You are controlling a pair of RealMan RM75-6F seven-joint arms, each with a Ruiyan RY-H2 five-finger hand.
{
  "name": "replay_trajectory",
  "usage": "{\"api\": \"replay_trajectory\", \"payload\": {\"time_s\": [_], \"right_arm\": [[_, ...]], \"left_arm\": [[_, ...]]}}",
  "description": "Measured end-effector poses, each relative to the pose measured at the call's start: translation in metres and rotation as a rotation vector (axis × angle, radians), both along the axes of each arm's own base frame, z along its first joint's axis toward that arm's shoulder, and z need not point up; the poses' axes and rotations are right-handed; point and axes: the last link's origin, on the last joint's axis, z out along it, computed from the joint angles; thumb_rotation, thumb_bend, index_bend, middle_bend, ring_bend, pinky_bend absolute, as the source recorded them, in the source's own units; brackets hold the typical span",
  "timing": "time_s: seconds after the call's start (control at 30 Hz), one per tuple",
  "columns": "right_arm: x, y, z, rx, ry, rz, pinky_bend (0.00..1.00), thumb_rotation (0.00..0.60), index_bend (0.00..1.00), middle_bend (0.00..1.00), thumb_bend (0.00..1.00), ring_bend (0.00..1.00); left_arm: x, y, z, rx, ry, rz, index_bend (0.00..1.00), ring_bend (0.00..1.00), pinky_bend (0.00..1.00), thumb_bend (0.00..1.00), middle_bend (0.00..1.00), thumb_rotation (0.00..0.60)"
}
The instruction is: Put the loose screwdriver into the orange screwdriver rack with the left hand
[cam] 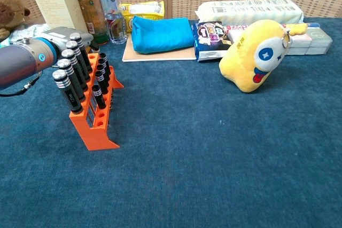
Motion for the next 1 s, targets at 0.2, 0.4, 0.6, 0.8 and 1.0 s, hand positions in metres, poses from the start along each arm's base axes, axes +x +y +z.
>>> {"api": "replay_trajectory", "payload": {"time_s": [0.2, 0.4, 0.6, 0.8, 1.0], "right_arm": [[0.0004, 0.0005, 0.0005, 0.0, -0.001, 0.002, 0.17, 0.6, 0.17, 0.11, 0.04, 0.08], [0.0008, 0.001, 0.001, -0.002, -0.003, 0.003, 0.17, 0.6, 0.17, 0.11, 0.04, 0.08], [0.0014, 0.0016, 0.0017, -0.003, -0.011, 0.007, 0.17, 0.6, 0.18, 0.11, 0.04, 0.08], [0.002, 0.0025, 0.003, 0.0, -0.028, 0.014, 0.17, 0.6, 0.17, 0.11, 0.04, 0.08], [0.002, 0.003, 0.0045, -0.001, -0.033, 0.017, 0.18, 0.6, 0.17, 0.11, 0.04, 0.08]], "left_arm": [[0.0005, -0.0007, -0.0023, 0.004, 0.004, -0.006, 0.44, 1.0, 1.0, 0.31, 1.0, 0.6], [-0.0008, -0.0011, -0.0037, 0.003, 0.005, -0.003, 0.44, 1.0, 1.0, 0.31, 1.0, 0.6], [-0.001, -0.002, -0.0062, 0.002, 0.005, 0.001, 0.44, 1.0, 1.0, 0.32, 1.0, 0.6], [-0.0006, -0.0024, -0.0079, 0.005, 0.004, 0.006, 0.45, 1.0, 1.0, 0.32, 1.0, 0.6], [-0.0015, -0.003, -0.0085, 0.009, 0.013, 0.007, 0.5, 1.0, 1.0, 0.33, 1.0, 0.6]]}}
